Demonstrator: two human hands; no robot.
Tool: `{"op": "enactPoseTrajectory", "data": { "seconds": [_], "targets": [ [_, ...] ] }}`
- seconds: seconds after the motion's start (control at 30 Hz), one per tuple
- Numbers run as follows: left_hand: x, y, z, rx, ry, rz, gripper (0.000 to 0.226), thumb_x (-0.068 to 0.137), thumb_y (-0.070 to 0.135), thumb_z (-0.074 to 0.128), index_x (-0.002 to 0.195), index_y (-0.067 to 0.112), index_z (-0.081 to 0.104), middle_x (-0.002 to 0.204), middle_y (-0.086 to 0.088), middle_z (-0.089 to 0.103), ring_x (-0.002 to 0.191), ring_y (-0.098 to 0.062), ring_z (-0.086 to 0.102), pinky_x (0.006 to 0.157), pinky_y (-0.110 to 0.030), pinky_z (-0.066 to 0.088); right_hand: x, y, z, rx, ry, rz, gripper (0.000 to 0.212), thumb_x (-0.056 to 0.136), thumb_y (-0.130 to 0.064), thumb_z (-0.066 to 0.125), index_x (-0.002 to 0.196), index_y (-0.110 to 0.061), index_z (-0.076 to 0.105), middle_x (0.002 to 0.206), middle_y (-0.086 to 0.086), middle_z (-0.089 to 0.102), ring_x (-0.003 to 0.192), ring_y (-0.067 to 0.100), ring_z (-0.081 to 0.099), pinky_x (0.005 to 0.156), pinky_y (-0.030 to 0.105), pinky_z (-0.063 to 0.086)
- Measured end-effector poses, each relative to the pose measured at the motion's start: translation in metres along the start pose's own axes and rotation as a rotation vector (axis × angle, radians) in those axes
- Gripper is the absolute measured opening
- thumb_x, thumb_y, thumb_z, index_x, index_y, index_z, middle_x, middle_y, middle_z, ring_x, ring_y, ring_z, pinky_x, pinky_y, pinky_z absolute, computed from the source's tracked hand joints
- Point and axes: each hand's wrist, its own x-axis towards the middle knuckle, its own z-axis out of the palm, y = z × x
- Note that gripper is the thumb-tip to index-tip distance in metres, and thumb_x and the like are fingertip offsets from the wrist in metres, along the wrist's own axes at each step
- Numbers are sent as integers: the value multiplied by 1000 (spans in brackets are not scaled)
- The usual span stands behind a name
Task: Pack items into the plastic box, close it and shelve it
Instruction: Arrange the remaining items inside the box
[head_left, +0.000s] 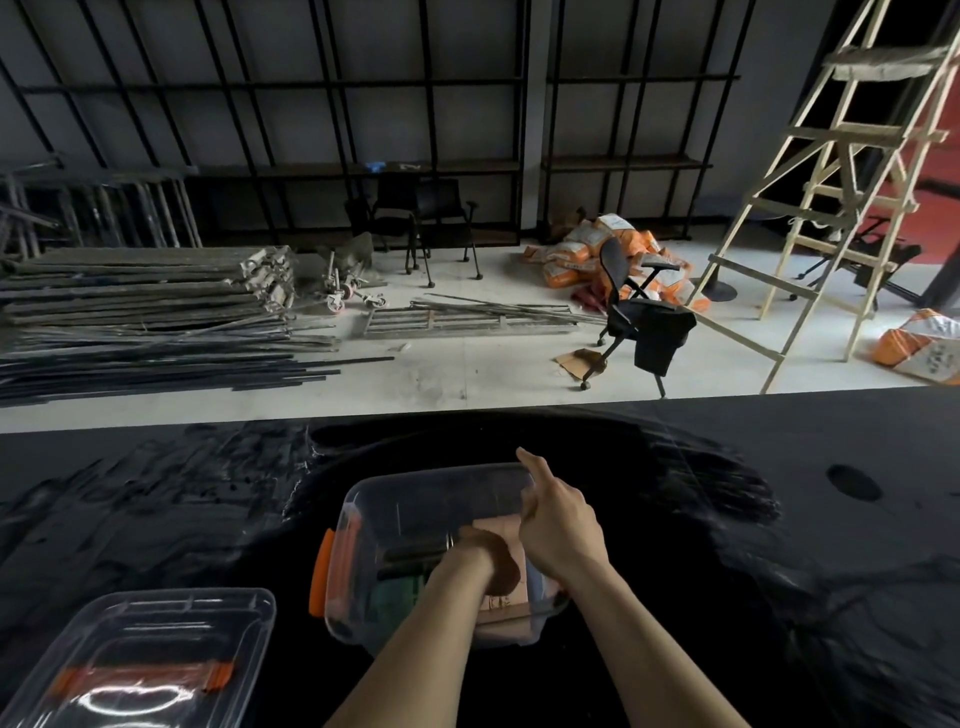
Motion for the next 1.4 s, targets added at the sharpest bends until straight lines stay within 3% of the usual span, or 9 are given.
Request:
{"op": "enactPoseTrajectory", "data": {
  "seconds": [0.1,0.2,0.33,0.57,0.67,0.83,1.07,1.3,1.4],
  "targets": [
    [-4,2,-3,179,-104,72,53,110,17,25,161,6,22,167,-17,26,152,-32,29,120,-39,25,0,1,-1,-12,5,6,61,96,-16,41,152,-39,30,120,3,65,102,26,62,69,33,45],
    [4,-3,5,184,-18,48,46,105,20,42,149,8,47,152,-17,50,138,-36,50,110,-43,42,-1,-1,-1,-16,11,19,58,98,-20,40,151,-40,30,120,3,66,102,27,63,73,37,51],
    [12,-9,7,251,-136,4,43,102,19,41,142,8,51,148,-19,53,133,-38,52,110,-46,44,-2,-1,-1,-23,11,12,59,97,-19,40,151,-41,30,120,2,66,100,27,63,69,35,48],
    [1,-6,4,515,379,65,18,98,19,61,111,18,74,109,-2,74,103,-19,72,72,-29,50,-3,-2,-3,-41,11,19,61,94,-24,42,150,-43,29,119,2,66,104,29,64,76,38,52],
    [-3,-13,-5,487,488,234,19,96,16,64,113,16,72,108,-6,73,103,-24,72,81,-35,56,-3,-1,-2,-33,21,12,62,94,-24,44,151,-43,28,115,2,66,99,28,65,75,39,54],
    [2,-32,0,351,177,333,35,97,22,61,132,15,62,124,-11,69,112,-31,69,87,-40,53,-2,-1,-3,-40,6,5,67,92,-21,45,153,-42,26,116,1,66,100,27,64,73,37,52],
    [6,-38,-4,392,82,318,48,99,19,56,147,20,50,135,-11,64,121,-29,63,92,-40,49,1,0,-2,-87,29,-4,64,97,-22,42,154,-43,23,117,1,66,100,26,64,73,37,52],
    [-21,-70,-18,367,299,340,34,99,38,57,128,24,68,132,-2,67,119,-21,63,100,-38,48,-5,-3,-4,-349,169,-151,61,93,-18,51,152,-28,37,128,6,59,114,28,56,82,35,48],
    [-32,-89,-31,445,286,294,30,97,43,50,115,30,71,127,5,67,120,-24,60,102,-61,42,-12,-20,-6,-447,222,-408,57,80,-6,59,135,-22,58,123,2,60,112,24,57,91,35,50]
  ]
}}
